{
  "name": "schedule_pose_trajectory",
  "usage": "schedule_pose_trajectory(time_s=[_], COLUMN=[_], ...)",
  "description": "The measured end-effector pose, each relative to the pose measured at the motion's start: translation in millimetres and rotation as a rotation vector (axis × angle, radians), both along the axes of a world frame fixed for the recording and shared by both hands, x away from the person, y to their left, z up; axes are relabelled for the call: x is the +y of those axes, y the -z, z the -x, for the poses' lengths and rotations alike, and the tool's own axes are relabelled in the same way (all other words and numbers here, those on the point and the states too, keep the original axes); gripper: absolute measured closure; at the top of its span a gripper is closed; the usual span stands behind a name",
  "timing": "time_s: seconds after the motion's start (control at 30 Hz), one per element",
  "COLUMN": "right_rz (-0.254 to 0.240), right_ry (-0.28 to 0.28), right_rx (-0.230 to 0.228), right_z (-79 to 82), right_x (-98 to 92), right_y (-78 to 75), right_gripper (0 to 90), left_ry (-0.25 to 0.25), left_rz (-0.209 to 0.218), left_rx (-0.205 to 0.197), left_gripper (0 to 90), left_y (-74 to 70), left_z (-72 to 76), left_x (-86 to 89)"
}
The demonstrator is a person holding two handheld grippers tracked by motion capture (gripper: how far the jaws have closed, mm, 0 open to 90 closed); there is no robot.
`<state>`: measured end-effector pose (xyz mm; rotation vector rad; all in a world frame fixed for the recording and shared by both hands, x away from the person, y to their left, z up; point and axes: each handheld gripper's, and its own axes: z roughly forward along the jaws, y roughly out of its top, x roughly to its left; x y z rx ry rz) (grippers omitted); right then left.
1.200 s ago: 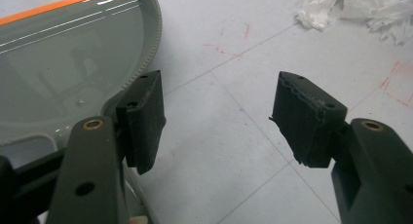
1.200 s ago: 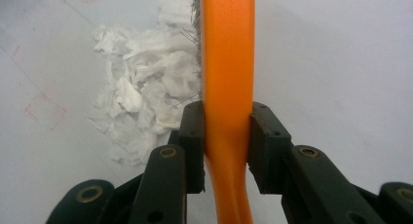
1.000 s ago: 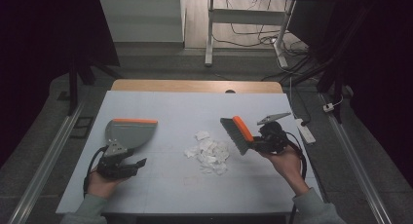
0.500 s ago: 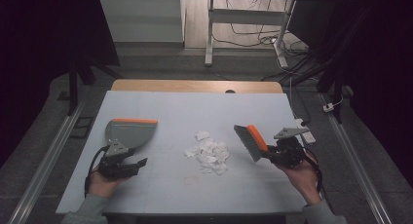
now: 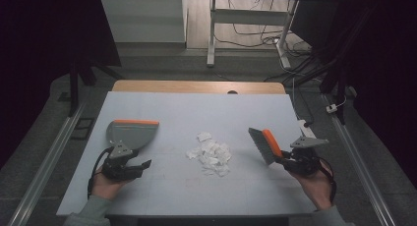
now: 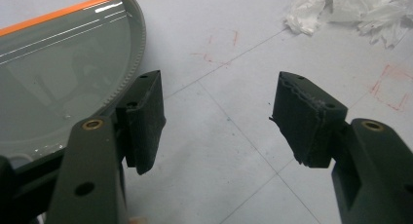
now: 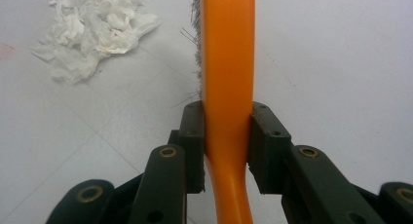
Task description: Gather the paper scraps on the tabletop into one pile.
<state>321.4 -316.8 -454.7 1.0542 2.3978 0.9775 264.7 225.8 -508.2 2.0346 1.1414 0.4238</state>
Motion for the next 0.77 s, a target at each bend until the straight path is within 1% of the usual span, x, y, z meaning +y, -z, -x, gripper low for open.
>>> schedule_pose_trajectory(time_s=[0.07, 0.33, 0.43, 0.6, 0.77], right_rz=[-0.003, -0.005, -0.009, -0.007, -0.014], right_ry=[-0.005, -0.017, -0.023, -0.017, -0.019], right_rx=[0.003, -0.02, -0.02, -0.016, -0.023], right_z=[-0.6, 0.9, 1.1, 0.7, 1.0], right_x=[-0.2, -0.9, -0.5, -0.8, -1.5], right_y=[0.8, 1.4, 1.9, 2.6, 1.4], right_gripper=[70.4, 70.4, 70.4, 70.4, 70.4], left_ry=[0.001, 0.005, 0.007, 0.006, 0.006], left_rz=[0.002, 0.002, 0.005, 0.007, 0.007], left_rx=[-0.001, -0.003, -0.004, -0.004, -0.004], left_gripper=[36.1, 35.9, 35.8, 35.8, 35.7], left_y=[-0.1, -0.7, -1.1, -1.1, -1.1], left_z=[0.2, 0.9, 1.4, 1.4, 1.4], left_x=[0.1, -1.2, -1.2, -0.6, -0.7])
